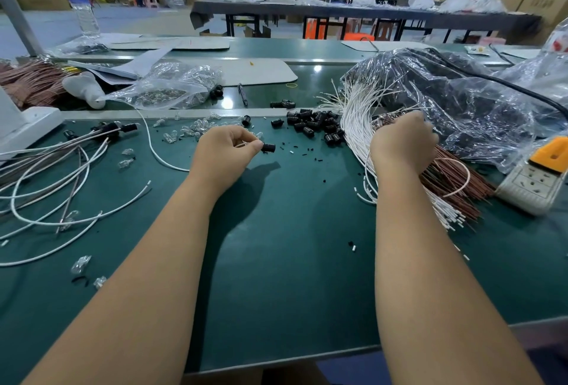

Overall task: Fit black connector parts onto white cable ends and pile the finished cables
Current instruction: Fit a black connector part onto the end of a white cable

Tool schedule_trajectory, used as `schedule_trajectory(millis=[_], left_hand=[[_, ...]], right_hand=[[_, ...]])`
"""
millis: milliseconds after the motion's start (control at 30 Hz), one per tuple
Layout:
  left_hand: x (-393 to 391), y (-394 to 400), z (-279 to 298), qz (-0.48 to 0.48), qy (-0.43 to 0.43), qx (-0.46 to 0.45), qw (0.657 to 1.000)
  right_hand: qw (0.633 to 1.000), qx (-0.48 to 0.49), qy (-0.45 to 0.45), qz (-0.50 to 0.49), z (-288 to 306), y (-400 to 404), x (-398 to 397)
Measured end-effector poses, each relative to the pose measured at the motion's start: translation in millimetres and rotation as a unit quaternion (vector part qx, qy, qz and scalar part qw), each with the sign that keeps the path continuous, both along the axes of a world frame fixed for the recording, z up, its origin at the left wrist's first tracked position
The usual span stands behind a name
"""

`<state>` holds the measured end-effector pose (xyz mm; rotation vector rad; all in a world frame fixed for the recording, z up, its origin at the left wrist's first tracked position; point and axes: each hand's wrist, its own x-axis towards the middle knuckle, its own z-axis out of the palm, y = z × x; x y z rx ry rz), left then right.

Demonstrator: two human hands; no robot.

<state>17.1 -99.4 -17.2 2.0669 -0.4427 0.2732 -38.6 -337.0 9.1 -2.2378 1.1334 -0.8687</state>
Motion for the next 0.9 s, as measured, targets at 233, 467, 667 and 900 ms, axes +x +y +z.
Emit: schedule_trajectory(millis=[233, 467, 667, 900], left_hand=[[0, 0, 2, 0.011, 0.013, -0.011, 1.000], [4, -1, 2, 0.022, 0.036, -0.083, 0.996], [9, -2, 1, 0.042, 0.014, -0.104, 0.994], [7, 2, 6, 0.034, -0.015, -0.206, 0.978]], right_hand=[[0.967, -0.152, -0.187, 0.077, 5, 27, 17], [0.857, -0.301, -0.243, 0.339, -9, 101, 27], [0.852, 0.067, -0.426, 0.297, 6, 103, 23], [0.654, 0.539, -0.464, 0.258, 7, 81, 28]])
